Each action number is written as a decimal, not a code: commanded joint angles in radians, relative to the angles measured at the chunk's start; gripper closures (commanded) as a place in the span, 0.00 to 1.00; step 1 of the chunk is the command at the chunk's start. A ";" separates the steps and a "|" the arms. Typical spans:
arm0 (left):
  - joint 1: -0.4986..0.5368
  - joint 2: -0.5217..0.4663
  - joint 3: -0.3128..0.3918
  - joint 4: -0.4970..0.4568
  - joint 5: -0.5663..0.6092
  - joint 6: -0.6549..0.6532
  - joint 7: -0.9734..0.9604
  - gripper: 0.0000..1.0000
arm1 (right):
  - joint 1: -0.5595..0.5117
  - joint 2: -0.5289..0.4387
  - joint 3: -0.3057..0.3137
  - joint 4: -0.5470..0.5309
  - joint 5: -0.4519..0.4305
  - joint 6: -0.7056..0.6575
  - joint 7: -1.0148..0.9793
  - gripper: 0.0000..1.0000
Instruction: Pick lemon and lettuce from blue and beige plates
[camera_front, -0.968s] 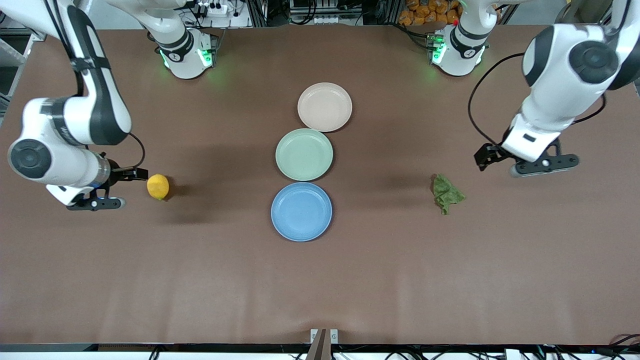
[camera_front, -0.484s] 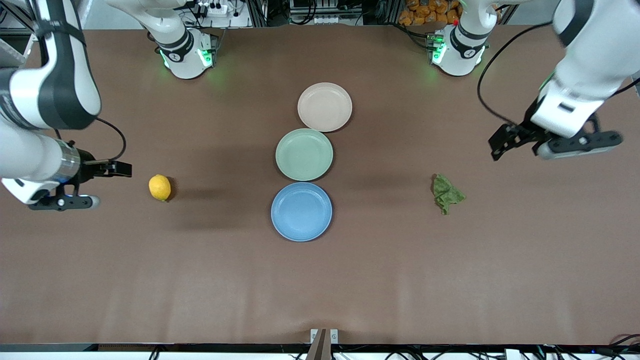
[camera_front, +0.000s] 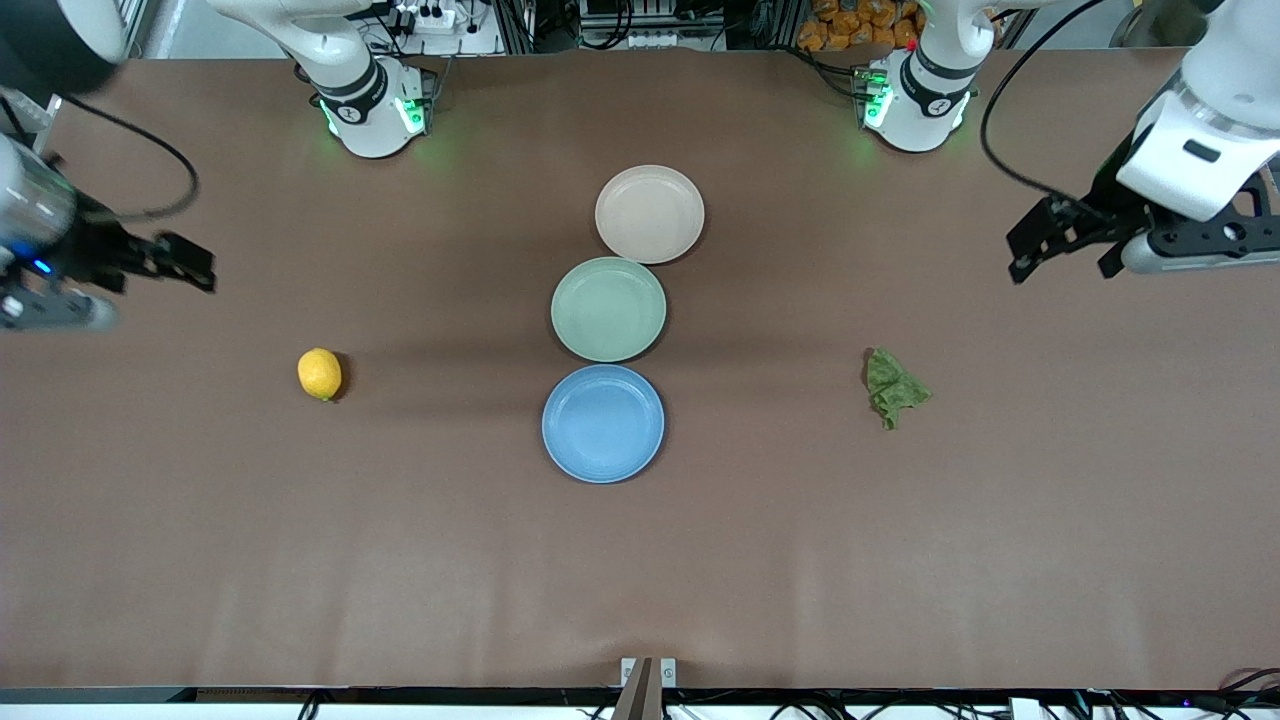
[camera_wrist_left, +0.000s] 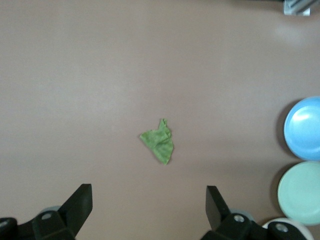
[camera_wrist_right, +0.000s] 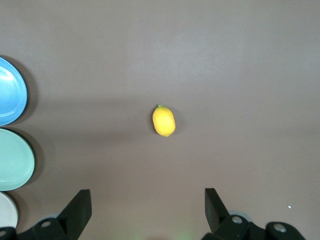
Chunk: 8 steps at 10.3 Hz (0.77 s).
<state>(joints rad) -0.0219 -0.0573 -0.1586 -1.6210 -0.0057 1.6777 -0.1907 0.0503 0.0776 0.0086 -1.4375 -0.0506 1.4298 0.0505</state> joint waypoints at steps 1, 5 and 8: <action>0.007 0.008 0.004 0.073 -0.022 -0.075 0.097 0.00 | -0.033 -0.024 -0.009 0.031 0.052 -0.020 0.014 0.00; 0.002 0.010 -0.001 0.102 -0.019 -0.127 0.097 0.00 | -0.052 -0.064 -0.064 0.032 0.061 0.014 -0.003 0.00; 0.005 0.013 -0.009 0.102 -0.019 -0.138 0.096 0.00 | -0.070 -0.091 -0.062 0.028 0.064 0.026 -0.001 0.00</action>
<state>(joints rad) -0.0260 -0.0528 -0.1637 -1.5449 -0.0057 1.5664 -0.1175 -0.0034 0.0141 -0.0604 -1.3997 -0.0089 1.4490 0.0487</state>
